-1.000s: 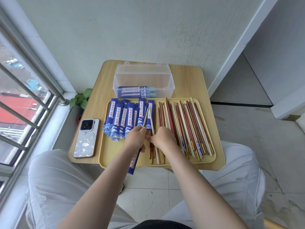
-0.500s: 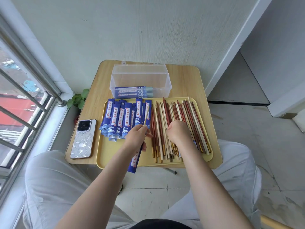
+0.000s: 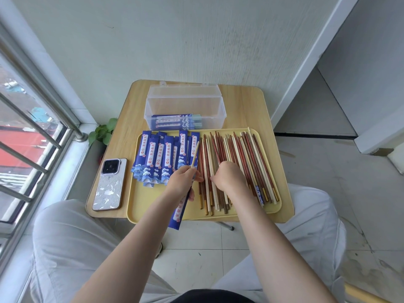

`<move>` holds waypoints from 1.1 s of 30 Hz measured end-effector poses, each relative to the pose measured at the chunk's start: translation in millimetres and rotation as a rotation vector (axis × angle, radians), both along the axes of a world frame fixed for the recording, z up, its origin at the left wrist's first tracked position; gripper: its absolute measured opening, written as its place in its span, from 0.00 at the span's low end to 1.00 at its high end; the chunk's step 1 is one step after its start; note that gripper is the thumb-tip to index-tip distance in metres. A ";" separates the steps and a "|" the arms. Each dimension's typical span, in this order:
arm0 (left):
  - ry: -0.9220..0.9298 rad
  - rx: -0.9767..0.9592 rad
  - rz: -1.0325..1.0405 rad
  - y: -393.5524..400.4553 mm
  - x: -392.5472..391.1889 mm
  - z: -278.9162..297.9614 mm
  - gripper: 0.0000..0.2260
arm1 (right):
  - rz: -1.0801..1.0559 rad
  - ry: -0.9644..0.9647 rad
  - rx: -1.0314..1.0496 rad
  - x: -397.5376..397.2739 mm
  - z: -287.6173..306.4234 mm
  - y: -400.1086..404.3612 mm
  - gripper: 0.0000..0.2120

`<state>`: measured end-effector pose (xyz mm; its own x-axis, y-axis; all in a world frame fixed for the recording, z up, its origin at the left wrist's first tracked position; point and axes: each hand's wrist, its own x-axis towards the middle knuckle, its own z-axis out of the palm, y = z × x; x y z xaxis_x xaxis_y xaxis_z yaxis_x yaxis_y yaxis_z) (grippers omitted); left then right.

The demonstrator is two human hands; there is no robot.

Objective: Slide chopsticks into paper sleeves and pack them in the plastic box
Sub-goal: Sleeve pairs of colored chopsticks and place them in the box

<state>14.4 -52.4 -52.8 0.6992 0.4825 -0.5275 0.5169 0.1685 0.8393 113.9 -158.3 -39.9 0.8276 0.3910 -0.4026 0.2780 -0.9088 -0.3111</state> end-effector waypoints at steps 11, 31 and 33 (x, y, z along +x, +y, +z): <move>-0.007 -0.011 -0.012 1.6 -0.5 5.0 0.11 | -0.078 0.235 0.222 2.0 21.0 -6.3 0.11; -0.239 -0.016 0.004 4.0 -4.4 28.0 0.12 | -0.018 0.543 0.851 7.7 38.0 -13.0 0.08; -0.255 -0.012 -0.002 3.4 -4.4 28.8 0.08 | -0.032 0.489 0.881 10.0 37.9 -12.9 0.10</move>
<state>10.0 -49.0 -24.1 0.8116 0.4755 -0.3395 0.2888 0.1786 0.9406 123.9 -171.1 -2.0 0.6640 0.6939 -0.2787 -0.0803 -0.3044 -0.9492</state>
